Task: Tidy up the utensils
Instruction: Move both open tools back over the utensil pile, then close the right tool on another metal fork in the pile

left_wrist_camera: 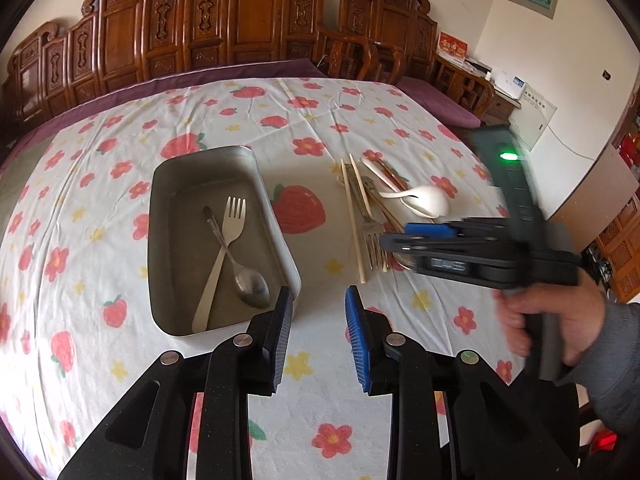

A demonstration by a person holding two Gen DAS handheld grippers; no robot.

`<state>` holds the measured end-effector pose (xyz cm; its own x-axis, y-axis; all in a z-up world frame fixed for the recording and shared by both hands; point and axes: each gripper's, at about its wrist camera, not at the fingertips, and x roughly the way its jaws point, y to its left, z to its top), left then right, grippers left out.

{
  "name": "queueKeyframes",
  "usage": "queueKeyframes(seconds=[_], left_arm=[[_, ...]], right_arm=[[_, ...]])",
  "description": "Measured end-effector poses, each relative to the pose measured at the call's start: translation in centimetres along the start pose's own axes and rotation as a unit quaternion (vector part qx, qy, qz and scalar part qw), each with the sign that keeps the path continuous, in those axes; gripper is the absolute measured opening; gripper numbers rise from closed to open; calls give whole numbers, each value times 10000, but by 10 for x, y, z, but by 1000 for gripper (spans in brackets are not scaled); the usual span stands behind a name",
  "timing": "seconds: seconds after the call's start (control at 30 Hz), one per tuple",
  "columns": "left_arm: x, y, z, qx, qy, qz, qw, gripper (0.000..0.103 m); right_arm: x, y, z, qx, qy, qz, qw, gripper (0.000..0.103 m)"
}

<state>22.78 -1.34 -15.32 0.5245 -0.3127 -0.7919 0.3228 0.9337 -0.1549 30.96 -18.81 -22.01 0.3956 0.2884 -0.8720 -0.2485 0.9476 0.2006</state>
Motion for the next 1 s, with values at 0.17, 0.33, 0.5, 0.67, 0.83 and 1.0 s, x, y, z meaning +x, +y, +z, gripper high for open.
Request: queueKeyframes(seconds=[0.17, 0.33, 0.5, 0.67, 0.83, 1.0], left_arm=[[-1, 3, -2, -35, 17, -2, 10000, 26], [-1, 6, -4, -66, 35, 7, 10000, 26], [-5, 6, -5, -63, -4, 6, 10000, 26], [-9, 2, -4, -14, -27, 3, 10000, 26], [-10, -4, -6, 25, -14, 4, 10000, 26], [-10, -12, -7, 83, 3, -4, 10000, 26]], right_arm=[[24, -6, 10, 292, 165, -91, 9994, 45], [29, -9, 14, 423, 193, -50, 9989, 44], [24, -10, 12, 493, 226, 0, 9985, 29], [11, -10, 5, 471, 194, -35, 9987, 28], [-3, -13, -2, 483, 111, -9, 9988, 27], [-11, -13, -5, 229, 38, -229, 9995, 27]])
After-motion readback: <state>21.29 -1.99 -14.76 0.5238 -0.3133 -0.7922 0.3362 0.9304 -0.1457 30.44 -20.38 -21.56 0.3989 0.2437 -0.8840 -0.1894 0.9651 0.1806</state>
